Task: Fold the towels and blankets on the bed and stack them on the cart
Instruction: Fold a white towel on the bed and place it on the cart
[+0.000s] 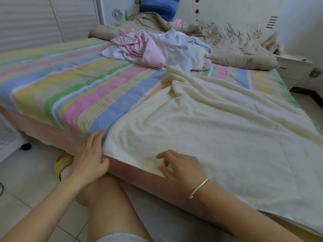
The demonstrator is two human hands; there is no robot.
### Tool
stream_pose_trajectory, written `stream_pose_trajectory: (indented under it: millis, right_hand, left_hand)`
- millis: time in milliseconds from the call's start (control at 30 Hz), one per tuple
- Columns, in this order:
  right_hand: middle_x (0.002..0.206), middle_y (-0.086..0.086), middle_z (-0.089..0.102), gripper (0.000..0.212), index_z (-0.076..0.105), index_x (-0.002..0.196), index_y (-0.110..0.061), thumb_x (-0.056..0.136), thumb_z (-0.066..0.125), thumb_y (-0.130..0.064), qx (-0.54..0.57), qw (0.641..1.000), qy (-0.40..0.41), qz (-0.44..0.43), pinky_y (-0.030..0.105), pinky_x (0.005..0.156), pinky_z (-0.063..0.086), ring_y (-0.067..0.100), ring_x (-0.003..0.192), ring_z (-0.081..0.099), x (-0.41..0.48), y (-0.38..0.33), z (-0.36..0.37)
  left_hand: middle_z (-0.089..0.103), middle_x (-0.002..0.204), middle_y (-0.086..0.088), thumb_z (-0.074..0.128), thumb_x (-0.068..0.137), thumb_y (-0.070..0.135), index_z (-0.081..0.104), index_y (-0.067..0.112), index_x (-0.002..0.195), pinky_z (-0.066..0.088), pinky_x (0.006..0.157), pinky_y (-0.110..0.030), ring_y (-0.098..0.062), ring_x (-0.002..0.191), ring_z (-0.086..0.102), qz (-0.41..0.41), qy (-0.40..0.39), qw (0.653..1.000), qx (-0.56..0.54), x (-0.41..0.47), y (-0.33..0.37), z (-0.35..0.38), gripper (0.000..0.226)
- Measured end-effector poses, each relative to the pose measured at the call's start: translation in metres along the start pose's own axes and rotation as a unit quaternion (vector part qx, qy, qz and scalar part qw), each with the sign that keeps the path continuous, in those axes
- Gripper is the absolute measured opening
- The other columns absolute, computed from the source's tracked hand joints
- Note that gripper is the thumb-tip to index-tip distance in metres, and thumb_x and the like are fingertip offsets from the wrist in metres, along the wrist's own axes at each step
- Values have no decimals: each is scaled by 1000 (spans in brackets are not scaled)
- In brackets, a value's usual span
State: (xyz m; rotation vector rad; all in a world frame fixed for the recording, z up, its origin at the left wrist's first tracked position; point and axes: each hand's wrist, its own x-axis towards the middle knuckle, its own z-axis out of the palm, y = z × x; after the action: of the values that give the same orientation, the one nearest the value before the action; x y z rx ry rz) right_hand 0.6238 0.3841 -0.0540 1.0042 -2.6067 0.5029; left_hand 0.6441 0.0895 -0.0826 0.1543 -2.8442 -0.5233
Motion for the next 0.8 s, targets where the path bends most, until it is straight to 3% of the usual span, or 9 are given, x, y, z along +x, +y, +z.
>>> stream_pose_trajectory:
  millis: [100, 300, 567, 800]
  right_hand:
    - [90, -17, 61, 21, 60, 107, -35, 92, 49, -43, -10, 996, 9, 92, 25, 57, 46, 6, 68, 60, -3, 34, -33]
    - [93, -19, 53, 10, 63, 100, -34, 93, 55, -35, -37, 967, 48, 248, 24, 65, 45, 4, 84, 57, -16, 117, -81]
    - [118, -7, 55, 22, 61, 113, -29, 93, 56, -32, -78, 925, 32, 369, 33, 80, 47, 14, 116, 47, -49, 216, -122]
    - [124, -1, 55, 22, 63, 113, -26, 93, 53, -27, -96, 890, 105, 434, 36, 89, 42, 20, 120, 44, -24, 357, -148]
  left_hand:
    - [45, 136, -8, 55, 78, -3, 44, 12, 136, 38, 100, -41, -28, 125, 42, 4, 70, 993, -96, 13, 41, -10, 62]
    - [62, 113, 8, 50, 91, 10, 62, 24, 112, 41, 83, -24, -11, 106, 56, 90, 20, 984, -154, 74, 153, 11, 28]
    - [63, 114, 6, 50, 89, 13, 63, 21, 110, 48, 87, -34, -16, 106, 58, 162, -56, 981, -88, 164, 257, 55, 27]
    - [59, 118, 2, 49, 90, 14, 62, 22, 115, 47, 90, -36, -20, 112, 54, 203, -59, 976, -58, 269, 366, 102, 29]
